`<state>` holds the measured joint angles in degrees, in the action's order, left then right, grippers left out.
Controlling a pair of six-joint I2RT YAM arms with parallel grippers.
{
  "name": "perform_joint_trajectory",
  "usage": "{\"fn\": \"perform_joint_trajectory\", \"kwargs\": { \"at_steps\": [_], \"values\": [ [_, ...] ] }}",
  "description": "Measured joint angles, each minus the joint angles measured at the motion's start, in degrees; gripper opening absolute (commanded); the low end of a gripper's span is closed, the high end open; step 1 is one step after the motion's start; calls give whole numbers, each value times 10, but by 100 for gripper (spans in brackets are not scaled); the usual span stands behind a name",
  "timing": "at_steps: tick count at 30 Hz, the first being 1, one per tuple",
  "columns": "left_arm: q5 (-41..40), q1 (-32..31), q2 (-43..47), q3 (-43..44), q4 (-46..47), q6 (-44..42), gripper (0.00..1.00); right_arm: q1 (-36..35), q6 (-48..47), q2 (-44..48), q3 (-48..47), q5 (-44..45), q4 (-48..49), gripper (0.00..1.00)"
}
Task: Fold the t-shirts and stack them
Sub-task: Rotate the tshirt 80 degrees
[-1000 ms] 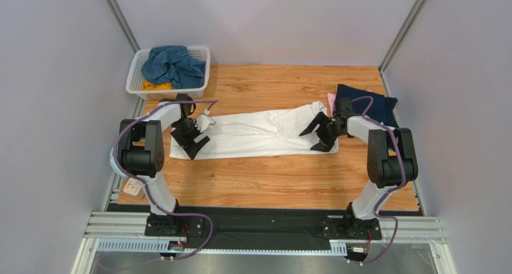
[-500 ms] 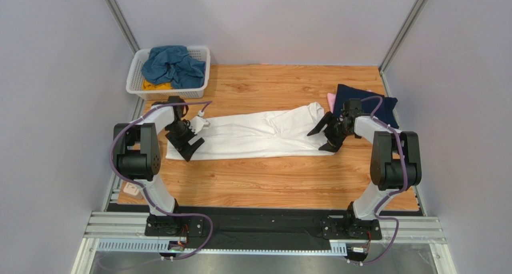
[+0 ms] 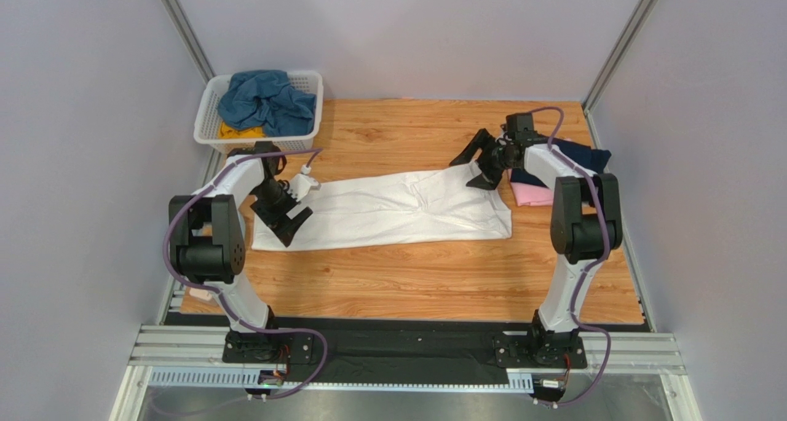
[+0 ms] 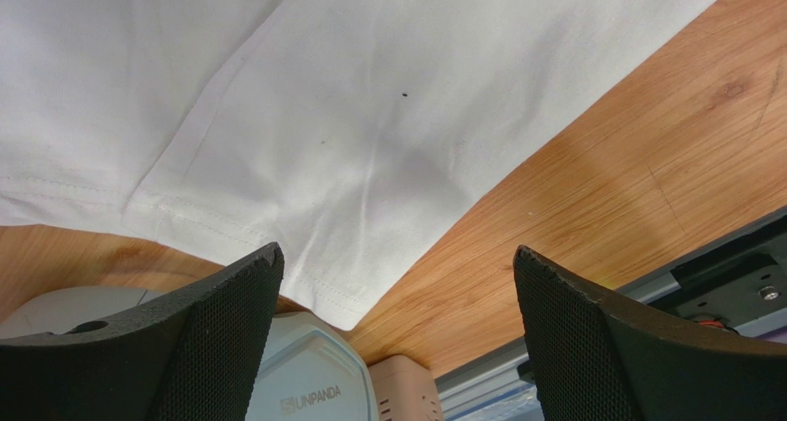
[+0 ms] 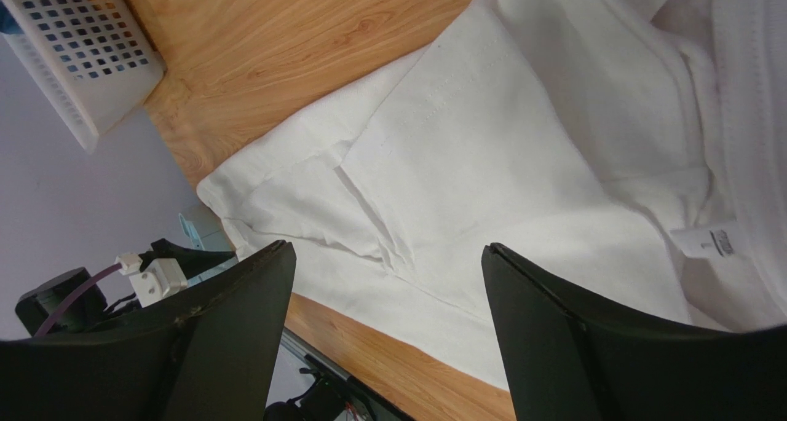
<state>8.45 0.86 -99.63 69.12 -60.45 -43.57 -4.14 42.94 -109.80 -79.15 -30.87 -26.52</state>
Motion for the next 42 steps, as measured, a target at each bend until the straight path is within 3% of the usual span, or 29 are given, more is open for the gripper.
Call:
{"fn": "perform_joint_trajectory", "kwargs": {
  "at_steps": [6, 22, 42],
  "values": [
    [0, 0, 0, 0, -6, 2, 100, -29, 13, -69, 12, -10, 4, 82],
    [-17, 0, -19, 58, 5, 2, 100, -32, -21, -72, -9, 28, -29, 84],
    [-6, 24, -128, 102, 35, 45, 100, -30, -25, -72, -9, 27, -30, 84]
  ]
}}
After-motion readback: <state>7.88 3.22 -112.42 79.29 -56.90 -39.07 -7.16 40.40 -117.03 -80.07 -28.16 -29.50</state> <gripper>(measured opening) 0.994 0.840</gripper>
